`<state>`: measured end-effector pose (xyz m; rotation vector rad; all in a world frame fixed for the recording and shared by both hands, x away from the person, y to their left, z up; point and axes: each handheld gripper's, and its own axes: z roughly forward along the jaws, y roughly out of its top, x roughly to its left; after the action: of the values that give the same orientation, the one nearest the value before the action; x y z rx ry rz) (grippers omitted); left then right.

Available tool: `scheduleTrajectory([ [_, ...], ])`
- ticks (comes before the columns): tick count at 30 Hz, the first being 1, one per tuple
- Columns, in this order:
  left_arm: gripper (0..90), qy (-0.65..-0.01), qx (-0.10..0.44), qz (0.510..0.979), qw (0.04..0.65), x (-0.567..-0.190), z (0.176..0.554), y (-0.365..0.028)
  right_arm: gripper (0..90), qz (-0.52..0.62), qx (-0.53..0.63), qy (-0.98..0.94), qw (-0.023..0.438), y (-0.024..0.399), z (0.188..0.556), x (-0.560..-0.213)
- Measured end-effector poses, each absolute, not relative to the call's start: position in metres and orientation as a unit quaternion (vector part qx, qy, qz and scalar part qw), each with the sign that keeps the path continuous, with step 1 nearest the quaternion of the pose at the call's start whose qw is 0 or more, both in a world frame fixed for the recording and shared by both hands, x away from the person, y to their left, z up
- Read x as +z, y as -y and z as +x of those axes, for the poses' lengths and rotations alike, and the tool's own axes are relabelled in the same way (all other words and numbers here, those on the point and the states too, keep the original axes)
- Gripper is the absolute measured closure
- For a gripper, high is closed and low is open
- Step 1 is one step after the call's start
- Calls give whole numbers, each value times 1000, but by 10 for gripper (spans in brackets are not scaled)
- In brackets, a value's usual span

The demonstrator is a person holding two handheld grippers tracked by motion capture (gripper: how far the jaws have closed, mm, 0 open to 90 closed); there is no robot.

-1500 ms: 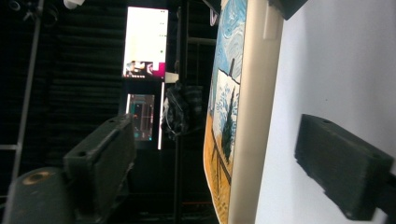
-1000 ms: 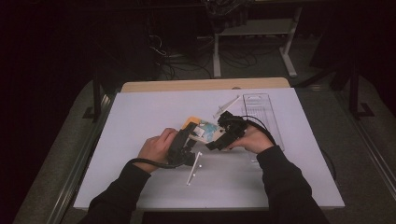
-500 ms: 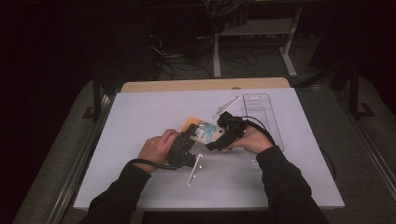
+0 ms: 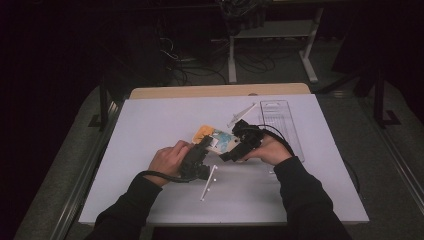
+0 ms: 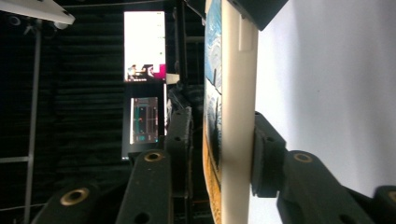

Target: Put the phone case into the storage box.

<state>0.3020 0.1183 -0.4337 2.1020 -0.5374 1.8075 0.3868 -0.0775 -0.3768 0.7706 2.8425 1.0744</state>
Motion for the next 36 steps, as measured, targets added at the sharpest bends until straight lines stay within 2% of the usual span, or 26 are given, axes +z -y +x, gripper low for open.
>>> scheduleTrajectory([
  [12, 786, 190, 627, 743, 139, -433, 300, -116, 93, 254, 342, -905, -7, 76, 387, -377],
  [28, 798, 183, 629, 743, 138, -428, 297, -118, 66, 255, 361, -897, -19, 78, 385, -376],
  [32, 799, 179, 628, 746, 134, -429, 298, -120, 12, 258, 364, -895, -23, 79, 384, -374],
  [36, 799, 174, 627, 748, 131, -427, 300, -123, 4, 265, 375, -888, -30, 83, 383, -371],
])
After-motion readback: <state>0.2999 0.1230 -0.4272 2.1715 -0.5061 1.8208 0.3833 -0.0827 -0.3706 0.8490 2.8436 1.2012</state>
